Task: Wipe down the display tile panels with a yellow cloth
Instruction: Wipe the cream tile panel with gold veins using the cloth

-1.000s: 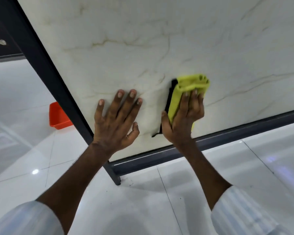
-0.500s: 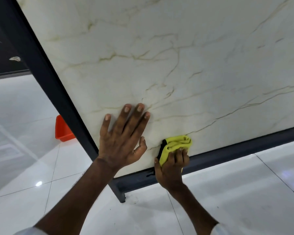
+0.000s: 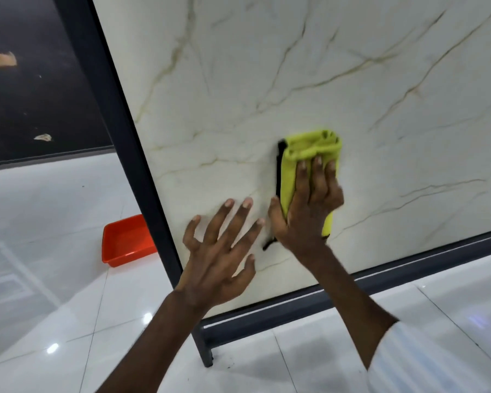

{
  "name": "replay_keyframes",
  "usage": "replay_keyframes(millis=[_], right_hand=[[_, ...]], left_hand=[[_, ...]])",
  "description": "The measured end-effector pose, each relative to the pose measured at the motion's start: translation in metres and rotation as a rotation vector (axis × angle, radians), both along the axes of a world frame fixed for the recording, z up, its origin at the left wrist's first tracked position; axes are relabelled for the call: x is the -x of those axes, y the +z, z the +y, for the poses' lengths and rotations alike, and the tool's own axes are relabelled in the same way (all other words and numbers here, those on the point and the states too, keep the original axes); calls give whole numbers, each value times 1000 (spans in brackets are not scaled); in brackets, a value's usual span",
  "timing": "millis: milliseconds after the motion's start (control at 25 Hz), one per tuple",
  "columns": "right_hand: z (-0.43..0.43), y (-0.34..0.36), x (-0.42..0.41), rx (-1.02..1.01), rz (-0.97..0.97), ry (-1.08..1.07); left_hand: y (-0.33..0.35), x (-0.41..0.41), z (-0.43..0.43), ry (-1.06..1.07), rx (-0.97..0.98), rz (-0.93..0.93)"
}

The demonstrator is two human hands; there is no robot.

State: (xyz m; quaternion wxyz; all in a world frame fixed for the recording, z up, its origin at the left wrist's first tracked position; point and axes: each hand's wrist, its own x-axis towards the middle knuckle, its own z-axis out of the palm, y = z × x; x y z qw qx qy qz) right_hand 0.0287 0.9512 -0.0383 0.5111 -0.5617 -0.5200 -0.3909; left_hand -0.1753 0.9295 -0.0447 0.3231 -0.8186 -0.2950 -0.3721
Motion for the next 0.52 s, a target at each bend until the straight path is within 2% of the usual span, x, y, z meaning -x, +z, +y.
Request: replay_keyframes(millis=[120,200,320,440,520], right_hand=[[-12,-43,2,83,19,-2],[-16,-17,5,87,79,45],[-9,96,5,33,177,79],[-6,230,0,-89,189,68],[-6,284,5,-90,165,93]], left_hand=[[105,-10,-7,-42,-116,-105],[180,-9,7,25,-201,-109],[241,4,34,139,-273,-34],[241,8,46,154,-308,62],[238,7,47,132,-293,65]])
